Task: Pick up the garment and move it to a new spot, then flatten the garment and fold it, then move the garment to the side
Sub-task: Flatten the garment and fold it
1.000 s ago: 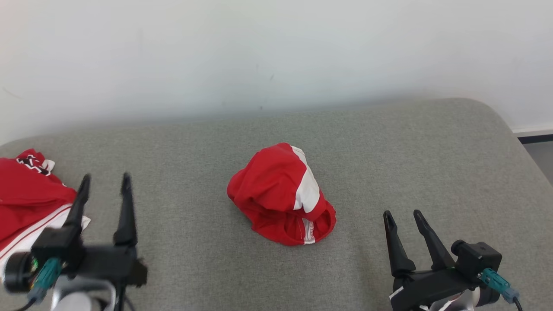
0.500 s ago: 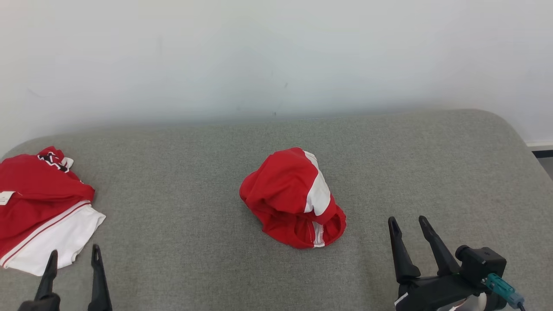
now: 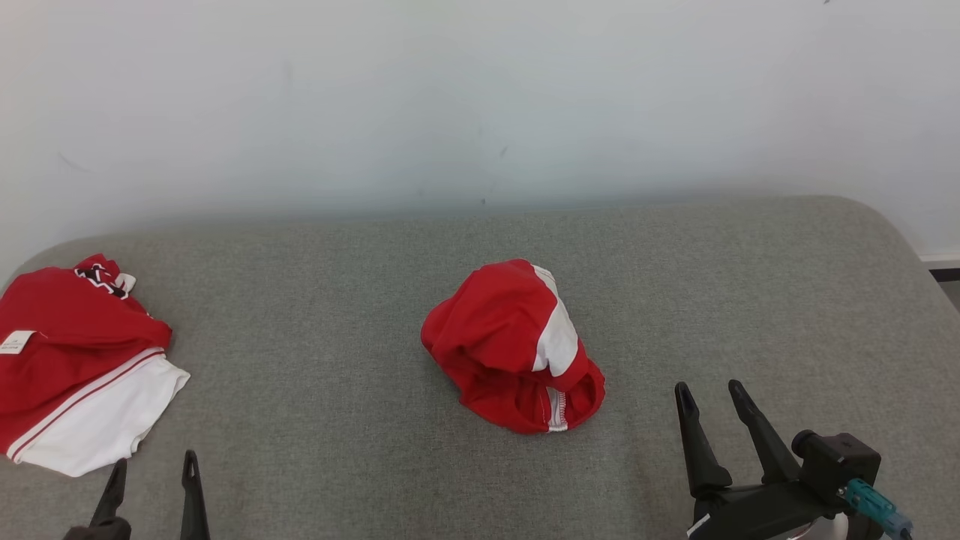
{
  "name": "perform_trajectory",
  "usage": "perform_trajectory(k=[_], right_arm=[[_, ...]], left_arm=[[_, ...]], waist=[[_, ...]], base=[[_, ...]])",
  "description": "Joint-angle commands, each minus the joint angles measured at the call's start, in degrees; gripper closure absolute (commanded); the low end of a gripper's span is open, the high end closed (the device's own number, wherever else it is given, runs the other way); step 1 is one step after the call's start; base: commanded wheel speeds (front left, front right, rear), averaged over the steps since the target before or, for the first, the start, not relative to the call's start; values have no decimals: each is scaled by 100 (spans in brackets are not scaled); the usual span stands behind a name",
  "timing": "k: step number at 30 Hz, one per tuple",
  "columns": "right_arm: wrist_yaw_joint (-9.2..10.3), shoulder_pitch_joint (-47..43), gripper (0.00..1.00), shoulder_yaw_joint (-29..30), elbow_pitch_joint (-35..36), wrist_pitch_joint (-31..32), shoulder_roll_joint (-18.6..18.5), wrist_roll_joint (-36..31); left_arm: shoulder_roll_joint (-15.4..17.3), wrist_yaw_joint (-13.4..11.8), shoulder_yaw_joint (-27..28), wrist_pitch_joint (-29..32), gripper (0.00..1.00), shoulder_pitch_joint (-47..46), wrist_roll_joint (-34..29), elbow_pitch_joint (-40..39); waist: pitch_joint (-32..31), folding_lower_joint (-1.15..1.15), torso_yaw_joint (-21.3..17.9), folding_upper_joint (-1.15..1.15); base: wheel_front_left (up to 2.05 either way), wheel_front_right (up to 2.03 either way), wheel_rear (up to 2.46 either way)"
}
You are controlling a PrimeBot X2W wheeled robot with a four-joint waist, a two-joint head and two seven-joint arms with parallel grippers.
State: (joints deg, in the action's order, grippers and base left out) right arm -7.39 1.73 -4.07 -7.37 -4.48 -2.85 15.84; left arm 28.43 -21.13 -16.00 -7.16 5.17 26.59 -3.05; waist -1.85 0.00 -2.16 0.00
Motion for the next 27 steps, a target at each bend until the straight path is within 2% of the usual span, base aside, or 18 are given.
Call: perform_trajectory(k=[1, 13, 23, 27], right_arm=[[-20, -68, 0, 6, 24, 20, -7, -53], [-20, -93, 0, 2, 78, 56, -6, -59], [-20, -114, 0, 18, 93, 70, -6, -59], [-21, -99, 0, 33, 88, 75, -6, -56]], left_arm=[[32, -3, -14, 63, 0, -89, -57, -31], [175, -14, -58, 550, 0, -293, 32, -255], [191, -48, -55, 563, 0, -193, 86, -286], [81, 22, -126, 529, 0, -295, 155, -324]], waist=[[-4, 0, -5, 0], [36, 0, -15, 0], [29, 0, 1, 0], [48, 0, 2, 0]], base=[[0, 0, 0], [0, 0, 0], [0, 0, 0], [0, 0, 0]])
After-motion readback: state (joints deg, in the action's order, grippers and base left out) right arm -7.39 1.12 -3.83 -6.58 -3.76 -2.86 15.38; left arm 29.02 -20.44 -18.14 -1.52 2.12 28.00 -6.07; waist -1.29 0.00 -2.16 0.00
